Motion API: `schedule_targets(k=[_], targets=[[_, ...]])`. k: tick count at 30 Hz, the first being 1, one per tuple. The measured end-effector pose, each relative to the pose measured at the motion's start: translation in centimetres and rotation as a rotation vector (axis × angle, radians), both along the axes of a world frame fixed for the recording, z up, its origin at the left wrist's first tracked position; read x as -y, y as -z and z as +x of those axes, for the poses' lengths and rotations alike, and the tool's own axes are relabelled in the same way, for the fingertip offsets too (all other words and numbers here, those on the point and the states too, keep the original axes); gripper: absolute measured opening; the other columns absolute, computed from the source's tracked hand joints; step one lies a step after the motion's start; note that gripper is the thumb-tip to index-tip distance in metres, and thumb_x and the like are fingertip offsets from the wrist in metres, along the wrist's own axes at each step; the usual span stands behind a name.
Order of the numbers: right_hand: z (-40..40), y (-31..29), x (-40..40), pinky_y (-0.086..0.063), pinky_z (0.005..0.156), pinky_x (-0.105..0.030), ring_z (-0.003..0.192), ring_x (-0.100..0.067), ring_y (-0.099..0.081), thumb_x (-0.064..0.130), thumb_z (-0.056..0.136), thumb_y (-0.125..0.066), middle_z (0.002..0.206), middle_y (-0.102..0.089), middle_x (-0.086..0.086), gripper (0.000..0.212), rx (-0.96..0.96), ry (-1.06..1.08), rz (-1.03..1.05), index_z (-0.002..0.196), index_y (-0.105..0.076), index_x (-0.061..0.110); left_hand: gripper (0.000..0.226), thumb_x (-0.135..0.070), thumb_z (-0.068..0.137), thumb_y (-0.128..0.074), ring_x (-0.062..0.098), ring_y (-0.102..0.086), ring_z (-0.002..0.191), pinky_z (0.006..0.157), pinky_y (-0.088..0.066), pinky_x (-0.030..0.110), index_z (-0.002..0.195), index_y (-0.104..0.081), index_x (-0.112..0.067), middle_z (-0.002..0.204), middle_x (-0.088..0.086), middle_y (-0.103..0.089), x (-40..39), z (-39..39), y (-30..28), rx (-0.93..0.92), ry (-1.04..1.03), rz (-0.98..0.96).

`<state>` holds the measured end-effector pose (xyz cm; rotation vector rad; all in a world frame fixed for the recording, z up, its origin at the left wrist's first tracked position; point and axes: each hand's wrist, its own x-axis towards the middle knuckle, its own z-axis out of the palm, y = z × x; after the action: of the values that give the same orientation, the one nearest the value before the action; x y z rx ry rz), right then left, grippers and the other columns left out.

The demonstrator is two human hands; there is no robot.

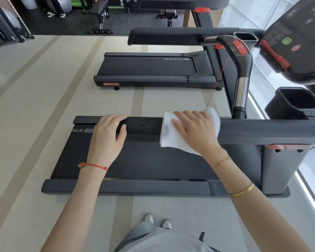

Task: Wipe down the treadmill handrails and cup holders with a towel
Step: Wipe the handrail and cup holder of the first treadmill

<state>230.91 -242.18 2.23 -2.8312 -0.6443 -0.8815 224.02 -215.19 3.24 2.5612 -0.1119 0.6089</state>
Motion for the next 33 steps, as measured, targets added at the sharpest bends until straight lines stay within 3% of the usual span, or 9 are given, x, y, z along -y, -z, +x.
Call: schedule_targets(k=[2,4,9,12,16,21,26,29,33], targets=[[0.9,-0.1,0.9,-0.022,0.057,-0.033,0.051,-0.023,-0.041,0.028,0.091,-0.042,0.053,-0.040,0.005,0.027,-0.057,0.200,-0.042,0.065,-0.049,0.022,0.026,-0.010,0.097,-0.056,0.023,-0.056,0.117,0.102,-0.045,0.040,0.121,-0.065,-0.009,0.121,0.004,-0.065,-0.2,0.2,0.0,-0.001,0.001,0.006],[1.2,-0.1,0.3,-0.011,0.060,-0.033,0.049,-0.022,-0.028,0.029,0.083,-0.042,0.050,-0.024,0.002,0.028,-0.102,0.340,-0.064,0.059,-0.034,0.017,0.027,-0.011,0.096,-0.057,0.024,-0.055,0.117,0.101,-0.046,0.042,0.122,-0.065,-0.010,0.121,0.003,-0.065,-0.6,0.3,0.1,-0.011,0.006,0.009],[0.1,-0.9,-6.2,-0.024,0.053,-0.031,0.047,-0.021,-0.042,0.047,0.096,-0.034,0.049,-0.047,0.003,0.049,-0.057,0.138,0.093,0.060,-0.053,0.020,0.029,-0.015,0.099,-0.054,0.021,-0.055,0.119,0.104,-0.045,0.038,0.126,-0.063,-0.009,0.125,0.004,-0.064,-2.5,0.7,0.0,-0.055,0.027,-0.003],[-0.4,-0.9,-10.0,-0.036,0.054,-0.033,0.053,-0.020,-0.050,0.058,0.097,-0.030,0.063,-0.058,0.003,0.055,-0.072,0.077,0.055,0.075,-0.064,0.021,0.031,-0.016,0.100,-0.052,0.018,-0.056,0.119,0.104,-0.045,0.034,0.129,-0.062,-0.010,0.127,0.002,-0.064,-3.5,0.8,0.0,-0.064,0.057,-0.028],[-0.2,-0.3,-9.8,-0.042,0.061,-0.033,0.066,-0.020,-0.055,0.058,0.099,-0.032,0.106,-0.061,-0.001,0.051,-0.025,-0.023,0.039,0.100,-0.068,0.022,0.030,-0.018,0.101,-0.052,0.015,-0.056,0.119,0.103,-0.044,0.029,0.129,-0.062,-0.013,0.126,-0.001,-0.063,-4.8,1.1,0.1,-0.080,0.105,-0.069],[-1.1,0.1,-8.4,-0.040,0.086,-0.037,0.084,-0.024,-0.058,0.045,0.101,-0.041,0.082,-0.061,0.003,0.038,0.017,0.064,0.130,0.099,-0.067,0.018,0.031,-0.020,0.101,-0.053,0.011,-0.054,0.120,0.104,-0.040,0.019,0.130,-0.062,-0.016,0.126,-0.006,-0.062,-5.8,1.3,0.2,-0.105,0.156,-0.108],[-0.4,0.0,-13.6,-0.038,0.066,-0.038,0.062,-0.025,-0.049,0.033,0.101,-0.034,0.061,-0.052,0.003,0.042,0.060,0.159,0.133,0.069,-0.056,0.017,0.033,-0.020,0.100,-0.052,0.010,-0.053,0.122,0.105,-0.040,0.021,0.132,-0.060,-0.015,0.128,-0.005,-0.062,-6.7,1.5,0.4,-0.116,0.203,-0.128],[-0.3,0.2,-16.0,-0.034,0.060,-0.036,0.056,-0.022,-0.042,0.040,0.100,-0.034,0.057,-0.047,0.002,0.046,0.043,0.111,0.114,0.068,-0.055,0.016,0.031,-0.017,0.101,-0.050,0.011,-0.056,0.119,0.103,-0.044,0.025,0.130,-0.060,-0.014,0.127,-0.004,-0.062,-7.1,1.7,0.5,-0.123,0.220,-0.159],[0.3,-0.5,-13.5,-0.029,0.056,-0.035,0.051,-0.022,-0.036,0.038,0.099,-0.036,0.053,-0.042,0.003,0.043,0.002,0.093,0.032,0.064,-0.051,0.018,0.033,-0.018,0.102,-0.047,0.009,-0.055,0.121,0.104,-0.039,0.016,0.132,-0.060,-0.015,0.129,-0.005,-0.061,-7.6,1.9,0.6,-0.129,0.239,-0.160]])
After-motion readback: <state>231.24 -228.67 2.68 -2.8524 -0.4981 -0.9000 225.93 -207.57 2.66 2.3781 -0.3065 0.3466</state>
